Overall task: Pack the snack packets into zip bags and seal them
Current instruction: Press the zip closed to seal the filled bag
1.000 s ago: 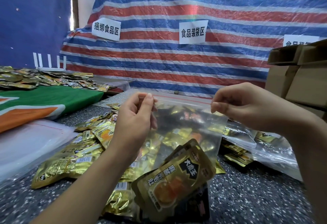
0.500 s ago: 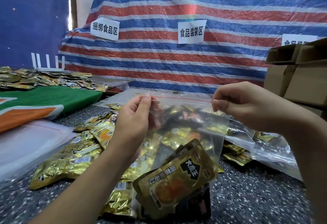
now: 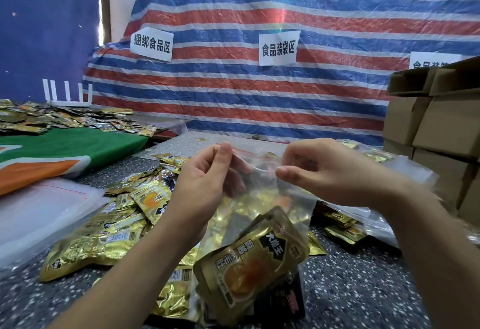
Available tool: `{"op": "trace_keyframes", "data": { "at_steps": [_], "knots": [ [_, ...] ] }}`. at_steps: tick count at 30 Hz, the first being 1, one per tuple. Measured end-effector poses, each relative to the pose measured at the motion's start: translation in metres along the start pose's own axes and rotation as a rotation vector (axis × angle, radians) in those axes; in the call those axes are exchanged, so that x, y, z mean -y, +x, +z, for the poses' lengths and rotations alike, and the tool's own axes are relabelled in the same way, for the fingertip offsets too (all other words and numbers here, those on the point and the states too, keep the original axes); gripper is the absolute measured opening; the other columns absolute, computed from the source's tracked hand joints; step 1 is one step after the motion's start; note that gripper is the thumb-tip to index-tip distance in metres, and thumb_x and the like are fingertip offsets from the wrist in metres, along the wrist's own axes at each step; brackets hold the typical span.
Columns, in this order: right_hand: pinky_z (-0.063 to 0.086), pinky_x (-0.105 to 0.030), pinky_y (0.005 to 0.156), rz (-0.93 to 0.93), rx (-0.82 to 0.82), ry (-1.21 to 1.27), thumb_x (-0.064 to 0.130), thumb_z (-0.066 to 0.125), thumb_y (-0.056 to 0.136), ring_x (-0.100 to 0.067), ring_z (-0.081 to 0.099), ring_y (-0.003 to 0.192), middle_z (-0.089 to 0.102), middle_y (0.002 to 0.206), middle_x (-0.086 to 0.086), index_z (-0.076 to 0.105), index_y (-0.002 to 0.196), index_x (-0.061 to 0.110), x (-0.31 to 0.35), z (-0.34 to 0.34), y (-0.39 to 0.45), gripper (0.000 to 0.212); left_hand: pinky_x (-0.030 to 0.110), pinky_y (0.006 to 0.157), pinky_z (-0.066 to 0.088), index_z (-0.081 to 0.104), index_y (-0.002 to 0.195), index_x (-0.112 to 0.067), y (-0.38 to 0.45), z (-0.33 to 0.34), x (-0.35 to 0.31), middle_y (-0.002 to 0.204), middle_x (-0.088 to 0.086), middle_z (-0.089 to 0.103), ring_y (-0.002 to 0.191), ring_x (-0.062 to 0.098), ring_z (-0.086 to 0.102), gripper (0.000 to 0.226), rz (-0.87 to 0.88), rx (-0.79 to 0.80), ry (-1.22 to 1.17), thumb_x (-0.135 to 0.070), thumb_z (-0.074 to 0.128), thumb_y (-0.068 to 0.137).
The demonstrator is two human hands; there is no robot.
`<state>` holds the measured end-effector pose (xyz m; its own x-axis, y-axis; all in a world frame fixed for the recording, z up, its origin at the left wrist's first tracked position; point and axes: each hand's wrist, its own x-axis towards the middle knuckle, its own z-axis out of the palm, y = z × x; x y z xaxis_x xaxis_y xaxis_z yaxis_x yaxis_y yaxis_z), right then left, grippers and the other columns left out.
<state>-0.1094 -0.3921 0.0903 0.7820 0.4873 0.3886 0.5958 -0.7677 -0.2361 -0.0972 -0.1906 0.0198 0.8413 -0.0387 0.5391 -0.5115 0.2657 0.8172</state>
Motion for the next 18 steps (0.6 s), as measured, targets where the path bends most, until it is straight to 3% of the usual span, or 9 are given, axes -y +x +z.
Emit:
{"op": "trace_keyframes", "data": {
  "at_steps": [4, 6, 8, 10, 12, 15, 18],
  "knots": [
    [0.034, -0.022, 0.05, 0.033, 0.021, -0.016, 0.074, 0.051, 0.072, 0.0, 0.046, 0.052, 0.056, 0.06, 0.017, 0.065, 0.095, 0.03, -0.002, -0.005, -0.003, 0.052, 0.018, 0.05, 0.046, 0.073, 0.067, -0.024, 0.001, -0.001, 0.001, 0.061, 0.005, 0.063, 0.052, 0.011, 0.056, 0.038, 0.027, -0.007, -0.007, -0.041, 0.048, 0.089],
    [0.049, -0.026, 0.067, 0.04, 0.003, -0.04, 0.078, 0.053, 0.068, 0.003, 0.057, 0.075, 0.063, 0.084, 0.019, 0.064, 0.106, 0.033, -0.001, -0.005, -0.003, 0.061, 0.018, 0.051, 0.046, 0.072, 0.069, -0.023, 0.001, 0.0, 0.002, 0.061, 0.005, 0.064, 0.052, 0.011, 0.057, 0.036, 0.05, -0.004, 0.011, -0.041, 0.049, 0.089],
    [0.051, -0.024, 0.087, 0.021, -0.017, -0.017, 0.082, 0.054, 0.065, 0.005, 0.057, 0.1, 0.061, 0.108, 0.021, 0.057, 0.12, 0.037, 0.004, -0.003, -0.002, 0.071, 0.019, 0.051, 0.047, 0.072, 0.071, -0.023, -0.001, 0.002, 0.003, 0.062, 0.005, 0.066, 0.053, 0.012, 0.058, 0.033, 0.084, 0.005, 0.045, -0.041, 0.051, 0.088],
    [0.049, -0.018, 0.087, -0.01, -0.009, 0.023, 0.087, 0.052, 0.066, 0.009, 0.057, 0.102, 0.06, 0.111, 0.023, 0.052, 0.127, 0.043, 0.014, 0.002, -0.002, 0.075, 0.021, 0.05, 0.047, 0.071, 0.073, -0.02, -0.002, 0.005, 0.004, 0.065, 0.007, 0.067, 0.053, 0.012, 0.058, 0.032, 0.12, 0.016, 0.063, -0.039, 0.052, 0.089],
    [0.05, -0.019, 0.077, -0.046, -0.03, -0.021, 0.085, 0.047, 0.07, 0.006, 0.06, 0.092, 0.063, 0.098, 0.021, 0.057, 0.116, 0.04, 0.024, 0.007, 0.0, 0.065, 0.022, 0.051, 0.048, 0.071, 0.075, -0.02, -0.005, 0.006, 0.003, 0.067, 0.011, 0.067, 0.055, 0.013, 0.059, 0.03, 0.161, 0.019, 0.072, -0.037, 0.052, 0.091],
    [0.047, -0.037, 0.064, -0.108, -0.106, -0.053, 0.059, 0.055, 0.088, -0.009, 0.054, 0.071, 0.058, 0.076, 0.007, 0.061, 0.082, 0.021, 0.035, 0.014, 0.002, 0.039, 0.025, 0.051, 0.05, 0.069, 0.079, -0.017, -0.008, 0.005, -0.001, 0.067, 0.016, 0.064, 0.056, 0.017, 0.058, 0.031, 0.228, 0.015, 0.106, -0.037, 0.05, 0.093],
    [0.037, -0.025, 0.054, -0.096, -0.163, -0.022, 0.038, 0.066, 0.092, -0.007, 0.045, 0.06, 0.05, 0.066, 0.01, 0.052, 0.07, 0.022, 0.037, 0.013, 0.003, 0.03, 0.026, 0.051, 0.049, 0.067, 0.078, -0.018, -0.009, 0.005, -0.004, 0.063, 0.009, 0.063, 0.053, 0.017, 0.058, 0.03, 0.254, 0.006, 0.109, -0.035, 0.049, 0.094]
  ]
}}
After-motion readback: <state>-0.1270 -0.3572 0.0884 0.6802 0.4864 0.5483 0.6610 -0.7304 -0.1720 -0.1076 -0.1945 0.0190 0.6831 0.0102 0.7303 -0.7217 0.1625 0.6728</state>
